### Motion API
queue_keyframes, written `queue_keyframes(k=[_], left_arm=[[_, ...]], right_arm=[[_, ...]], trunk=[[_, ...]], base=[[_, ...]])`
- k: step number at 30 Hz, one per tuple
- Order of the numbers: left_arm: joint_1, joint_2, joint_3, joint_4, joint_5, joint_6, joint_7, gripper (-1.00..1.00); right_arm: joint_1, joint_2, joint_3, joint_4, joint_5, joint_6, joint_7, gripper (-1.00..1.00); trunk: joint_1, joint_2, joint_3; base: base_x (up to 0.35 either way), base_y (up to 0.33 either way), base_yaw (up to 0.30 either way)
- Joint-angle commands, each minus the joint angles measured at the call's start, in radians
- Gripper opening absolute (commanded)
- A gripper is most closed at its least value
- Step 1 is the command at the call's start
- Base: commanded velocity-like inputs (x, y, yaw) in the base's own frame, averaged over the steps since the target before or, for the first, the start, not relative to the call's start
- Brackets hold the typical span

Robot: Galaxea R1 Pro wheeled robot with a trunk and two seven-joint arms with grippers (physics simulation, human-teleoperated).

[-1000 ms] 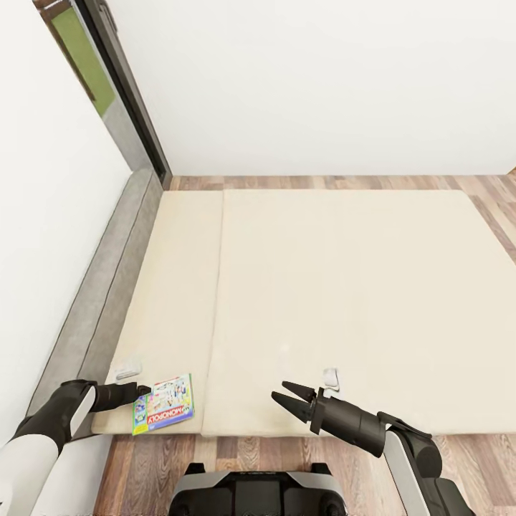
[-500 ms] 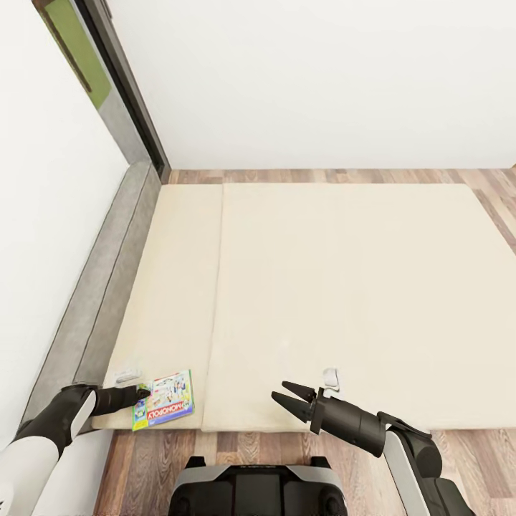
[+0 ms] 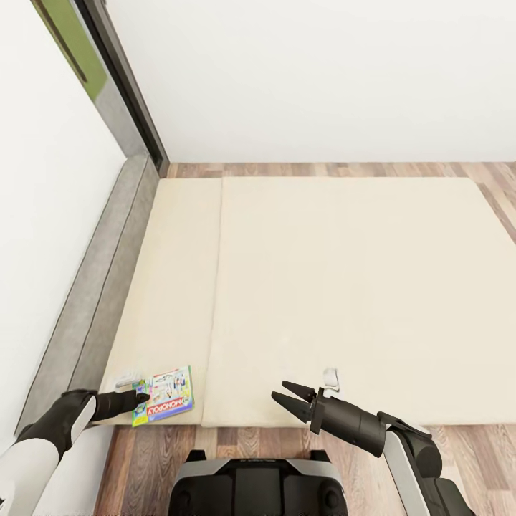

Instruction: Put all the toys in the child's room - the three board games (two on the bed and one on the table), the two jigsaw puzzles on the table, and the tennis ball on the table - inside the toy box on the table in the child's room.

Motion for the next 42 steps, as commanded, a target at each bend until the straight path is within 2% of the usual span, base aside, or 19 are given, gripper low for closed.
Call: queue_keyframes(k=[1, 4, 9, 17, 25, 42], left_arm=[[0.000, 0.000, 0.005, -0.001, 0.005, 0.008, -0.002, 1.00], [0.000, 0.000, 0.005, -0.001, 0.005, -0.007, -0.003, 1.00], [0.000, -0.003, 0.002, -0.001, 0.002, -0.087, -0.004, 1.00], [0.000, -0.006, -0.001, -0.001, -0.004, -0.118, -0.004, 1.00], [0.000, -0.012, -0.002, 0.001, -0.003, -0.181, -0.004, 1.00], [0.000, -0.013, -0.004, 0.001, -0.003, -0.208, -0.004, 1.00]], right_arm=[[0.000, 0.001, -0.002, 0.000, -0.003, 0.006, 0.002, 1.00], [0.000, 0.001, -0.002, 0.000, -0.003, 0.006, 0.002, 1.00], [0.000, 0.001, -0.002, 0.001, -0.003, 0.002, 0.002, 1.00], [0.001, 0.001, 0.000, 0.000, -0.003, -0.006, 0.005, 1.00], [0.001, 0.001, 0.002, 0.001, -0.002, -0.008, 0.004, 1.00], [0.001, 0.001, 0.004, 0.000, -0.003, -0.003, -0.015, 1.00]], trunk=[[0.000, -0.002, -0.003], [0.000, -0.002, -0.008], [0.000, -0.002, -0.016], [0.000, -0.002, -0.019], [0.000, -0.002, -0.020], [0.000, -0.002, -0.020]], base=[[0.000, 0.000, 0.000], [0.000, 0.000, 0.000], [0.000, 0.000, 0.000], [0.000, 0.000, 0.000], [0.000, 0.000, 0.000], [0.000, 0.000, 0.000]])
